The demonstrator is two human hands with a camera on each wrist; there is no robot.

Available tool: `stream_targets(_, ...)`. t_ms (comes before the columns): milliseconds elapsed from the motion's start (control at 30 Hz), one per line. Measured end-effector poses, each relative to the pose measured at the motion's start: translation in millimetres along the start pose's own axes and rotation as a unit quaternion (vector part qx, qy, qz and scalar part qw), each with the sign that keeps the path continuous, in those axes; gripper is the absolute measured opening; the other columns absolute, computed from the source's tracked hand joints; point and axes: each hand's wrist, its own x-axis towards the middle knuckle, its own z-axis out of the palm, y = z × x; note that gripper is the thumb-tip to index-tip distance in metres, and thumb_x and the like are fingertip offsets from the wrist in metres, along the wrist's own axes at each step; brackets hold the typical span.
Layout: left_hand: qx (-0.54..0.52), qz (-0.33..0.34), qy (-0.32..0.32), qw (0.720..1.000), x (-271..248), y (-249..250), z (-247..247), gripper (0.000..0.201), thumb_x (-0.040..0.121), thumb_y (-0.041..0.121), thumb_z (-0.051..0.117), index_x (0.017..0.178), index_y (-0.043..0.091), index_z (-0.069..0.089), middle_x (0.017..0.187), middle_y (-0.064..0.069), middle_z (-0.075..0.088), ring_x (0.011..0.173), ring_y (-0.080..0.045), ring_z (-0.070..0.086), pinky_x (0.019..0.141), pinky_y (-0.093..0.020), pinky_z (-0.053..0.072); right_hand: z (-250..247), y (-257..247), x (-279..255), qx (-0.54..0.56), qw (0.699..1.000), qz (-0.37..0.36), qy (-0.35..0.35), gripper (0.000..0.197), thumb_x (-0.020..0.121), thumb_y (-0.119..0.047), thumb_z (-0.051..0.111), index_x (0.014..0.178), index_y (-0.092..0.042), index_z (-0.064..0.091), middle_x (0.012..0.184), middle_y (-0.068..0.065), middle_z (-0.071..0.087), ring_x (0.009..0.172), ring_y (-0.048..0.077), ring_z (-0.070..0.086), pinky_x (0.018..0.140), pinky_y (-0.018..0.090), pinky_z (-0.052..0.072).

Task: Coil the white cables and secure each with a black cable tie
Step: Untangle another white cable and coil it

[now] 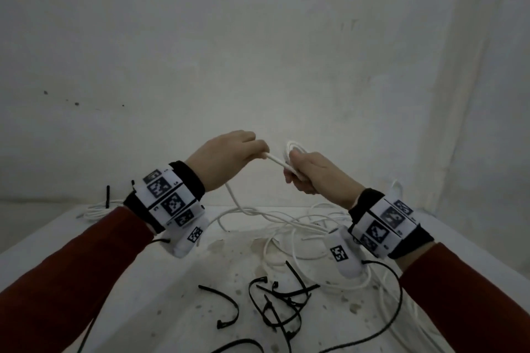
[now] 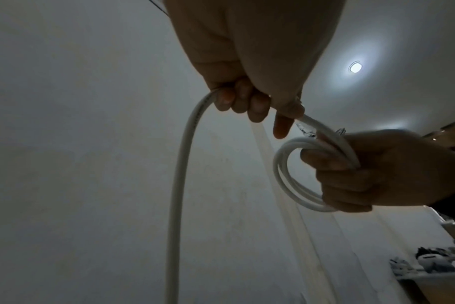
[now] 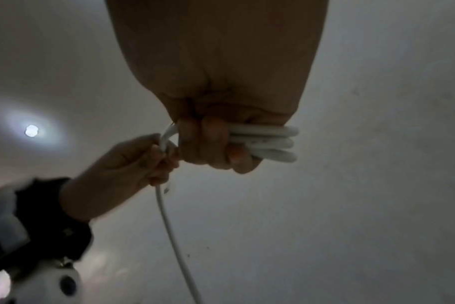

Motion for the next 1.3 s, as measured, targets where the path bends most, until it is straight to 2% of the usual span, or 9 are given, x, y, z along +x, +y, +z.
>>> stream_targets(167, -0.176, -0.097, 0.086, 0.976, 13.8, 14.0, 12.7, 0.035, 0.096, 0.034, 0.042, 0.107, 0.008, 0.063, 0.094, 0.001, 0.052, 0.083, 0.006, 0.049, 0.076, -0.007, 0.036, 4.6, -6.3, 4.8, 0.231, 0.973, -0.014, -0.014, 0.062, 0.095, -0.055, 0.024, 0.054, -0.011, 0.035, 0.037, -0.007, 0.025, 0.037, 0.011, 0.015, 0.045, 0.028, 0.011)
stream_targets(267, -0.281, -0.141, 0.08, 0.946, 21.6, 25.5, 14.6, 0.037, 0.097, 0.039, 0.036, 0.1, 0.016, 0.064, 0.091, 0.007, 0.062, 0.086, -0.004, 0.057, 0.08, -0.019, 0.043, 4.0, -7.4, 6.9, 0.366, 0.929, -0.024, -0.038, 0.064, 0.096, -0.053, 0.023, 0.046, -0.015, 0.037, 0.032, -0.007, 0.023, 0.031, 0.01, 0.016, 0.042, 0.028, 0.012)
stream_targets(367, -0.358, -0.168, 0.056, 0.917, 28.9, 31.5, 12.4, 0.036, 0.097, 0.044, 0.035, 0.076, 0.022, 0.056, 0.07, 0.008, 0.057, 0.067, -0.011, 0.053, 0.068, -0.024, 0.042, 1.8, -8.6, 7.2, 0.42, 0.906, -0.027, -0.04, 0.061, 0.094, -0.053, 0.027, 0.046, -0.016, 0.036, 0.031, -0.007, 0.023, 0.029, 0.009, 0.017, 0.044, 0.03, 0.011)
stream_targets(533, -0.343, -0.174, 0.032, 0.923, 35.7, 28.3, 9.6, 0.04, 0.1, 0.035, 0.035, 0.071, 0.01, 0.048, 0.065, 0.006, 0.046, 0.058, -0.004, 0.041, 0.061, -0.016, 0.035, -0.3, -13.1, 7.8, 0.332, 0.943, -0.013, -0.007, 0.056, 0.089, -0.057, 0.035, 0.057, -0.015, 0.051, 0.035, -0.006, 0.023, 0.033, 0.014, 0.024, 0.054, 0.031, 0.033)
stream_targets(600, -0.341, -0.17, 0.037, 0.924, 37.1, 26.7, 11.0, 0.041, 0.1, 0.036, 0.035, 0.073, 0.01, 0.05, 0.065, 0.006, 0.049, 0.058, -0.005, 0.043, 0.059, -0.017, 0.035, -2.8, -17.6, 7.2, 0.347, 0.938, -0.005, 0.0, 0.052, 0.089, -0.055, 0.037, 0.059, -0.015, 0.051, 0.034, -0.006, 0.023, 0.031, 0.011, 0.023, 0.051, 0.029, 0.032)
stream_targets(833, -0.416, -0.259, 0.044, 0.871, 12.6, 14.0, 50.5, 0.036, 0.101, 0.029, 0.037, 0.074, 0.012, 0.052, 0.059, 0.009, 0.054, 0.052, -0.007, 0.042, 0.054, -0.018, 0.037, -39.1, -31.8, 10.5, 0.542, 0.839, -0.03, 0.034, 0.055, 0.097, -0.048, 0.033, 0.052, -0.019, 0.046, 0.031, -0.007, 0.023, 0.026, 0.006, 0.021, 0.037, 0.02, 0.027)
stream_targets(1000, -0.347, -0.297, -0.039, 0.889, -26.8, 10.6, 107.1, 0.035, 0.101, 0.023, 0.04, 0.067, 0.019, 0.05, 0.062, 0.01, 0.054, 0.059, -0.003, 0.048, 0.066, -0.023, 0.042, -77.4, -35.9, 14.3, 0.595, 0.785, -0.097, 0.145, 0.061, 0.101, -0.045, 0.028, 0.05, -0.018, 0.048, 0.031, -0.007, 0.024, 0.026, 0.007, 0.02, 0.037, 0.02, 0.03)
stream_targets(1067, -0.319, -0.301, -0.061, 0.897, -37.2, 8.7, 119.6, 0.033, 0.1, 0.022, 0.042, 0.07, 0.022, 0.054, 0.065, 0.014, 0.058, 0.064, 0.001, 0.051, 0.066, -0.015, 0.039, -90.3, -32.7, 14.0, 0.61, 0.762, -0.115, 0.181, 0.062, 0.102, -0.044, 0.029, 0.049, -0.018, 0.048, 0.032, -0.006, 0.024, 0.026, 0.007, 0.02, 0.037, 0.02, 0.029)
stream_targets(1300, -0.236, -0.373, -0.059, 0.895, -30.7, -37.0, 118.7, 0.029, 0.097, 0.021, 0.045, 0.071, 0.028, 0.057, 0.085, -0.004, 0.07, 0.079, -0.024, 0.065, 0.078, -0.037, 0.052, -107.8, 4.1, 4.7, 0.591, 0.754, -0.097, 0.27, 0.064, 0.102, -0.045, 0.029, 0.046, -0.02, 0.049, 0.033, -0.006, 0.023, 0.028, 0.009, 0.021, 0.041, 0.021, 0.032)
